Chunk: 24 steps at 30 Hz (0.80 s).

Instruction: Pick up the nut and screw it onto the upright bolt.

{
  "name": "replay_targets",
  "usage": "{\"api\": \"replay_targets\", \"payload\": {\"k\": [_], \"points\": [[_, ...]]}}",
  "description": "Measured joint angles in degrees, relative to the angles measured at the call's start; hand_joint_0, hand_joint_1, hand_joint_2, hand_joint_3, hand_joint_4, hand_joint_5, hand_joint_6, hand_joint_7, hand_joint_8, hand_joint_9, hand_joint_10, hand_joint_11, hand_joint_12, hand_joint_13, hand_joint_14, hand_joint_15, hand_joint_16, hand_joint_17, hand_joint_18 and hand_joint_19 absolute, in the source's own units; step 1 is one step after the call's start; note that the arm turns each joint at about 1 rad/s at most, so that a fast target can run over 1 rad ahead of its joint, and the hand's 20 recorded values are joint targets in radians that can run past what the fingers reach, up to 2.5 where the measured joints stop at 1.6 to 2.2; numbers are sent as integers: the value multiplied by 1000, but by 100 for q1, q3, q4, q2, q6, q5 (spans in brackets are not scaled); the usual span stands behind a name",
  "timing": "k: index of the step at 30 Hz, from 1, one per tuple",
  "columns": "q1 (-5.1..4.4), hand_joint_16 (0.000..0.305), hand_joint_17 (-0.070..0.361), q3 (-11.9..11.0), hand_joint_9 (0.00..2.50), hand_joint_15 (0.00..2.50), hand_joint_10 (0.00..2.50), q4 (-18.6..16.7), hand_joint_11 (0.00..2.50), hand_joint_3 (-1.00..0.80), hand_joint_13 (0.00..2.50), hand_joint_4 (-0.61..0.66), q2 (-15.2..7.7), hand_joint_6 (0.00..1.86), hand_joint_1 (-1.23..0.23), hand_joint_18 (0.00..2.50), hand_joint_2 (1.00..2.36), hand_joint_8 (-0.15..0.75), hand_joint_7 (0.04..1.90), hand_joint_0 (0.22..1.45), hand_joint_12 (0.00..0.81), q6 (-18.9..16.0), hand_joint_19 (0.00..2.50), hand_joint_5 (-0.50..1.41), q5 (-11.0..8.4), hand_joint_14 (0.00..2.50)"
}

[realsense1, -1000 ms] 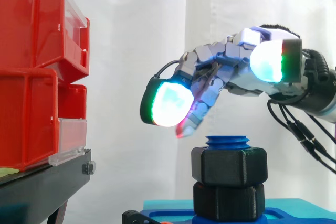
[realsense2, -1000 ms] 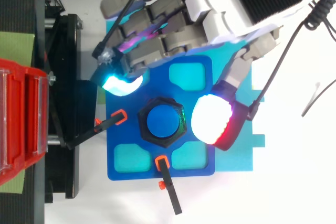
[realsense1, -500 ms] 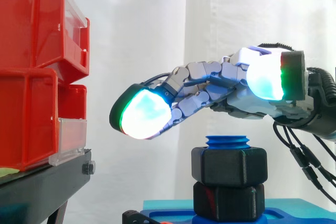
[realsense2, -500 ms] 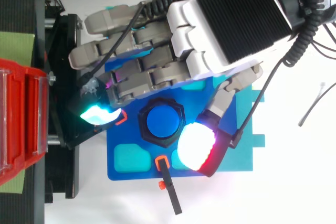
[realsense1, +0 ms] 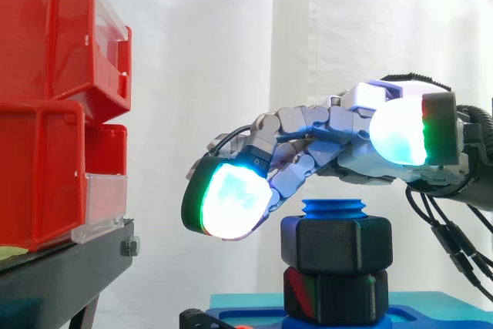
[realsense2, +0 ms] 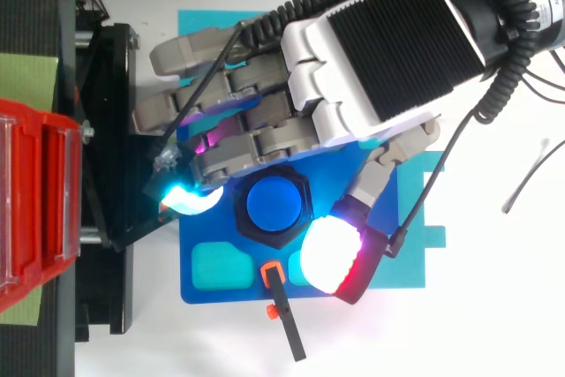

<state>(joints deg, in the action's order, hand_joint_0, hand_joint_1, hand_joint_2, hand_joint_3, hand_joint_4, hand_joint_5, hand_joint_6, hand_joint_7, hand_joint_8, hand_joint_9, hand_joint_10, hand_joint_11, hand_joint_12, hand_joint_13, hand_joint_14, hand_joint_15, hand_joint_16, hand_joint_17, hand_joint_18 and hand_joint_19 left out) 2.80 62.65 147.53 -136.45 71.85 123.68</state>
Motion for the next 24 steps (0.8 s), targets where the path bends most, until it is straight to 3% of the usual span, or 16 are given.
{"api": "replay_targets", "payload": {"k": [13,24], "points": [[-33,30,68,1,672,0,0,309,0,-500,395,210,1,505,-115,0,1000,221,1190,475,262,87,0,-28,67,0],[-34,29,66,1,724,0,0,379,0,-500,447,179,2,503,-132,53,1000,224,1377,480,255,119,0,-12,68,0]]}}
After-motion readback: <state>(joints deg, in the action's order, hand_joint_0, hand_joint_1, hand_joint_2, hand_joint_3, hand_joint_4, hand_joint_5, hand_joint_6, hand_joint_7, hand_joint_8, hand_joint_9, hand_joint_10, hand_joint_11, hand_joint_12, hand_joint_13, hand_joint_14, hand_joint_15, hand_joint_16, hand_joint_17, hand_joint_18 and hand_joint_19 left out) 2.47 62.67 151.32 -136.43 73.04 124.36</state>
